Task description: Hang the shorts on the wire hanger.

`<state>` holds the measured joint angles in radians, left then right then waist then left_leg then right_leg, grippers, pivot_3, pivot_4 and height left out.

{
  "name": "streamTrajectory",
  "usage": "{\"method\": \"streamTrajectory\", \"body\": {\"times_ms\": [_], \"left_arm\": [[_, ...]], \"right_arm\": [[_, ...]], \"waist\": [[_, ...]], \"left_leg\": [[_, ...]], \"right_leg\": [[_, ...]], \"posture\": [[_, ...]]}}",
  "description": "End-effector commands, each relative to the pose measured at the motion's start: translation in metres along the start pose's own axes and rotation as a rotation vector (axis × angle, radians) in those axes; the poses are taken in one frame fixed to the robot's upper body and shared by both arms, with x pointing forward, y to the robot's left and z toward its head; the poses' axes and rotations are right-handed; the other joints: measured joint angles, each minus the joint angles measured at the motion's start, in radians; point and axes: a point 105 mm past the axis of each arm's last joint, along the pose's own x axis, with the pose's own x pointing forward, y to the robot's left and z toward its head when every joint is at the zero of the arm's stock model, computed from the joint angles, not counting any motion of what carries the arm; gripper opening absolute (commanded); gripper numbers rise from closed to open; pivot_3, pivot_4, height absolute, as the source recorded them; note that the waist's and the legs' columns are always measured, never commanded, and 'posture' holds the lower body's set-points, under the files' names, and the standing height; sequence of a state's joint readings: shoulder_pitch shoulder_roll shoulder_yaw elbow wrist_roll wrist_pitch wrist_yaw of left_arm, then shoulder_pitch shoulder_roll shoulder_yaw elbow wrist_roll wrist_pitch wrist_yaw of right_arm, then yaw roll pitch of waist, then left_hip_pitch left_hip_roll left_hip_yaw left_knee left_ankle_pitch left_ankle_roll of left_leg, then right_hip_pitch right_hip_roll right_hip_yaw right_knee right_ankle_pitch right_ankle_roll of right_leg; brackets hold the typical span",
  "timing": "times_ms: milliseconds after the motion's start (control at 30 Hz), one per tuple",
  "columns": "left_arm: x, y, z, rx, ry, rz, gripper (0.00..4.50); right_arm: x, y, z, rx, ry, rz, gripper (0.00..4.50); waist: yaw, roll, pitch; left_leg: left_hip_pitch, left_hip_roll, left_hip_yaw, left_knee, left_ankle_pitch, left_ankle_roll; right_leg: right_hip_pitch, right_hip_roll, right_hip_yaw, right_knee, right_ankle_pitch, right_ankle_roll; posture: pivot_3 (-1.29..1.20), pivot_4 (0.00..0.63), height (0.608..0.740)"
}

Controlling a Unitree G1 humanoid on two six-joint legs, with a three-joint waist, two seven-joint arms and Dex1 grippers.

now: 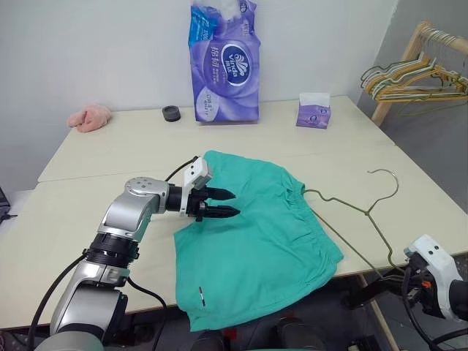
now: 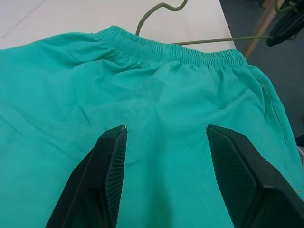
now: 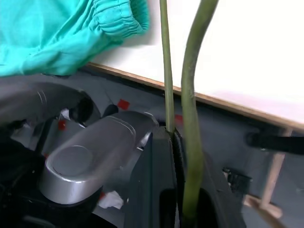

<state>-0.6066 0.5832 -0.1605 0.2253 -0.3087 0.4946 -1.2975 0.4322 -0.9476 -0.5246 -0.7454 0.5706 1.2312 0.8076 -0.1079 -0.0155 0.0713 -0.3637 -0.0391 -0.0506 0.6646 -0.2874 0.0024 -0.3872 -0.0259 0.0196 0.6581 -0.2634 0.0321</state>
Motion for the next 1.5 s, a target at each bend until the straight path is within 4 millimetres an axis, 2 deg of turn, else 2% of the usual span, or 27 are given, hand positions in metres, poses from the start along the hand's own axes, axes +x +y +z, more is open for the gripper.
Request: {"method": "streamTrajectory", "body": {"times_ms": [33,200,433,533,667,967,1200,1367,1500], "left_arm": [[0.000,0.000,0.011,0.055,-0.013,0.005,2.80],[0.000,0.002,0.011,0.060,-0.015,0.017,2.80],[-0.001,0.003,0.009,0.070,-0.009,0.031,2.80],[-0.001,0.004,0.008,0.072,-0.006,0.034,2.80],[-0.001,0.005,0.008,0.077,-0.008,0.040,2.80],[0.000,0.012,0.013,0.100,-0.026,0.074,2.80],[-0.002,0.016,0.016,0.103,-0.044,0.110,2.80],[-0.005,0.019,0.018,0.110,-0.057,0.139,2.80],[-0.006,0.018,0.017,0.110,-0.058,0.144,2.80]], "right_arm": [[-0.001,0.010,0.007,-0.100,0.001,0.023,0.00],[0.009,0.018,0.001,-0.232,0.060,0.024,0.00],[0.015,-0.001,0.002,-0.292,0.079,-0.066,0.00],[0.017,-0.009,0.009,-0.236,0.043,-0.069,0.00],[0.017,-0.006,0.017,-0.124,-0.002,0.018,0.00],[0.026,-0.005,0.037,-0.093,0.049,0.198,0.00],[0.037,-0.003,0.030,-0.026,0.131,0.278,0.00],[0.041,-0.023,0.030,0.020,0.137,0.212,0.00],[0.038,-0.023,0.030,0.001,0.155,0.218,0.00]], "waist": [[0.000,-0.001,0.001],[-0.001,-0.002,0.001],[-0.001,-0.003,0.002],[-0.001,-0.003,0.002],[0.000,-0.003,0.003],[-0.002,-0.003,0.003],[0.002,-0.003,0.003],[0.006,-0.003,0.003],[0.014,-0.003,0.003]], "left_leg": [[0.000,0.000,0.000,0.000,0.000,0.000],[0.000,0.000,0.000,0.000,0.000,0.000],[0.000,0.000,0.000,0.000,0.000,0.000],[0.000,0.000,0.000,0.000,0.000,0.000],[0.000,0.000,0.000,0.000,0.000,0.000],[0.000,0.000,-0.001,0.000,0.000,0.000],[0.000,0.000,-0.001,0.000,0.000,0.000],[0.000,0.000,-0.001,0.000,0.000,0.000],[0.000,0.000,-0.001,0.000,0.000,0.000]], "right_leg": [[0.000,0.000,0.000,0.000,0.000,0.000],[0.000,0.000,0.000,0.000,0.000,0.000],[0.000,0.000,0.000,0.000,0.000,0.000],[0.000,0.000,0.000,-0.001,0.000,0.000],[0.000,0.000,0.000,-0.001,0.000,0.000],[0.000,0.000,0.000,-0.001,0.000,0.000],[0.000,-0.001,0.000,-0.001,0.000,0.000],[0.000,-0.001,0.000,-0.001,0.001,-0.001],[-0.001,-0.001,0.000,-0.001,0.002,-0.004]], "posture": [[-0.25,0.062,0.740],[-0.25,0.062,0.740],[-0.25,0.064,0.740],[-0.24,0.064,0.740],[-0.24,0.064,0.740],[-0.23,0.058,0.740],[-0.21,0.056,0.740],[-0.19,0.055,0.740],[-0.19,0.054,0.740]]}}
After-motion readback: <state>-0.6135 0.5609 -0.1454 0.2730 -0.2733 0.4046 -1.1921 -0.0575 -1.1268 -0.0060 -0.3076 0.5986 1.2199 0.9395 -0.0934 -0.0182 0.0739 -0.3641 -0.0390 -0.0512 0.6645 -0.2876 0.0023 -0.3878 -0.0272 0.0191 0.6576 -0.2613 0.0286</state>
